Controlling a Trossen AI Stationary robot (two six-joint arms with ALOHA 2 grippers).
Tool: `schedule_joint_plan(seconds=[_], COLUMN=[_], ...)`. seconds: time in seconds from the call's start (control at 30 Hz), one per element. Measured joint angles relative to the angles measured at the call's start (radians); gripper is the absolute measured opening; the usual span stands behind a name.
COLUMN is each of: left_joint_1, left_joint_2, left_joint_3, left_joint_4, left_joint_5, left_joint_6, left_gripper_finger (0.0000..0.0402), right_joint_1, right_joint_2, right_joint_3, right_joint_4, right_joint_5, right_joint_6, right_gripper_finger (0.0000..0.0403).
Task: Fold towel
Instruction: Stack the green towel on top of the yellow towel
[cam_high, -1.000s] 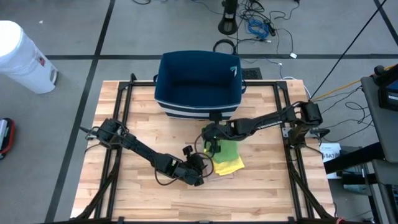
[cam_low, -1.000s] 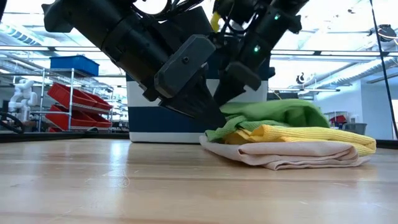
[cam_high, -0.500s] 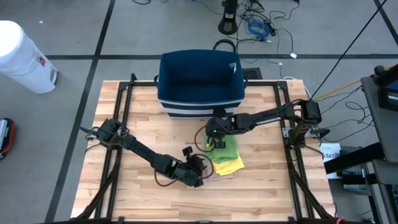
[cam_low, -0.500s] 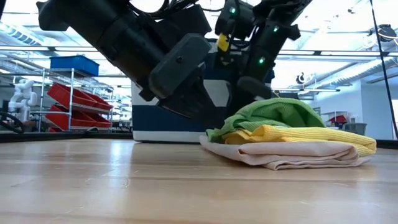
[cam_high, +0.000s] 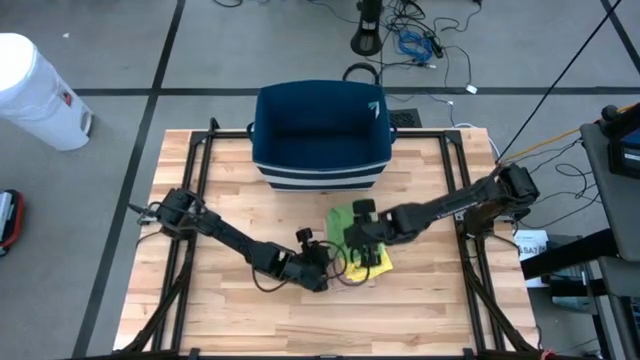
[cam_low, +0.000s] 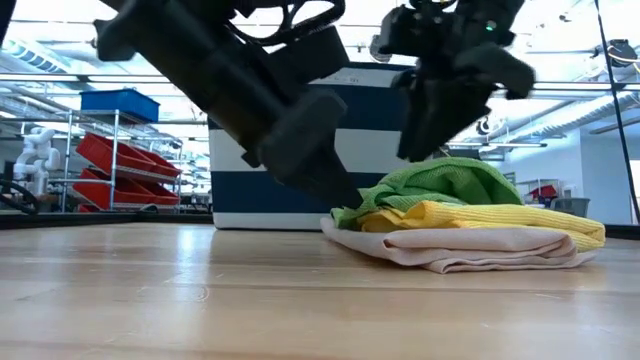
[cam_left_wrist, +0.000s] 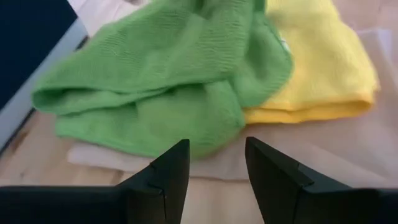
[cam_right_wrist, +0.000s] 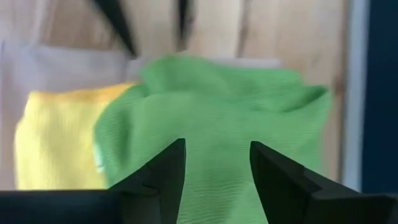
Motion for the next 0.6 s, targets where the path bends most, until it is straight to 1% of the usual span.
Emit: schedule_joint_plan(seconds=[0.1, 0.27, 0.3, 0.37, 0.47, 0.6], left_joint_1=[0.006, -0.001, -0.001, 0.011, 0.041, 0.066], left_joint_2=[0.000, 0.000, 0.000, 0.000, 0.026, 0.077], left_joint_3=[0.000, 0.000, 0.000, 0.000, 0.001, 0.000], left_joint_4=[0.023, 0.104, 0.111, 0.110, 0.114, 0.122], left_joint_5=[0.001, 0.017, 0.022, 0.068, 0.128, 0.134], left_joint_6=[0.073, 0.197, 0.204, 0.204, 0.163, 0.133], left_gripper_finger=[0.0163, 0.0163, 0.0163, 0.0163, 0.0163, 0.0163], right_joint_1=[0.045, 0.089, 0.096, 0.107, 0.127, 0.157], right_joint_2=[0.018, 0.025, 0.025, 0.025, 0.025, 0.025], right_joint_3=[0.000, 0.000, 0.000, 0.000, 0.000, 0.000], right_joint_4=[-0.045, -0.059, -0.059, -0.049, -0.035, -0.030], right_joint_5=[0.002, 0.005, 0.005, 0.005, -0.001, -0.027], right_joint_6=[0.037, 0.064, 0.064, 0.064, 0.063, 0.065], right_gripper_finger=[0.0156, 0.0144, 0.0143, 0.0143, 0.0143, 0.0143])
